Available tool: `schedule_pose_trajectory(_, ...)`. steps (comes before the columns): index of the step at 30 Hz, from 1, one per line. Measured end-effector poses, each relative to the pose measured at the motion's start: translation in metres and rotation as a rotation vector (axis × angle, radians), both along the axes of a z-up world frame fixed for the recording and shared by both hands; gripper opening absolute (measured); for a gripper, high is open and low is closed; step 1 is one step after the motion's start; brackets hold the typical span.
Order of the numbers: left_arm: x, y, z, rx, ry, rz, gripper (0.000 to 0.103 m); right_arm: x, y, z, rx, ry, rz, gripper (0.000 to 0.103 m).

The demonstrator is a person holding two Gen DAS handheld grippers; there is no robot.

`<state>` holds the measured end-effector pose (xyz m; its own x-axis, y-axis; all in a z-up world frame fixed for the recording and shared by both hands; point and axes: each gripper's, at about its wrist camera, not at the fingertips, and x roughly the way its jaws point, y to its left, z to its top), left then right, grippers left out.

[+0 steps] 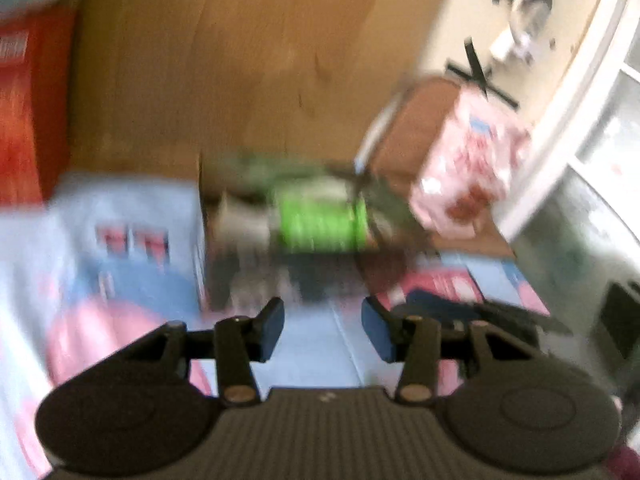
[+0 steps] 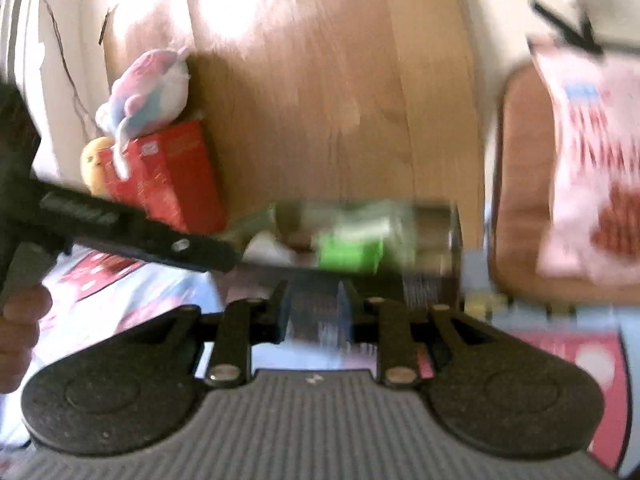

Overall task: Organize snacks
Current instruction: 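Carry the white cup into the black box and open the left gripper, then grasp the olive green packet with the left gripper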

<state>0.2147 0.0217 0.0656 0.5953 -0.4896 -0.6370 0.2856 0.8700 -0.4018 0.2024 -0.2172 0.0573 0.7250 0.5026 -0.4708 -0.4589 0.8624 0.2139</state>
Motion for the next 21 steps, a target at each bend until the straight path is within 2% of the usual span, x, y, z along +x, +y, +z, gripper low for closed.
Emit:
schedule_pose_trajectory(3,-0.023,-0.002,-0.020,-0.048,0.112,-0.024,0.044,-0.009,-0.013,-0.019,0.003,0.116,-0.004,0.029)
schedule_pose_trajectory(6,-0.039,-0.009,-0.032,-0.047,0.165,-0.026,0.046,-0.015,-0.017,-0.033,0.028,0.222,0.000,0.029)
schedule_pose_trajectory(9,-0.044,-0.018,-0.048,-0.029,0.231,-0.014,0.047,-0.030,-0.017,-0.037,0.083,0.248,0.011,0.030)
schedule_pose_trajectory(11,-0.052,-0.022,-0.047,-0.012,0.191,0.000,0.048,-0.041,-0.018,-0.038,0.116,0.266,0.013,0.030)
schedule_pose_trajectory(14,-0.057,-0.023,-0.048,-0.004,0.182,0.009,0.049,-0.060,-0.023,-0.040,0.172,0.284,-0.001,0.030)
schedule_pose_trajectory(16,-0.059,-0.020,-0.049,-0.006,0.180,0.018,0.044,-0.071,-0.026,-0.039,0.195,0.291,0.010,0.030)
schedule_pose_trajectory(18,-0.061,-0.019,-0.050,-0.002,0.182,0.022,0.038,-0.086,-0.024,-0.037,0.179,0.260,0.032,0.031)
schedule_pose_trajectory(21,-0.065,-0.019,-0.048,-0.005,0.188,0.014,0.034,-0.104,-0.012,-0.033,0.093,0.203,0.081,0.046)
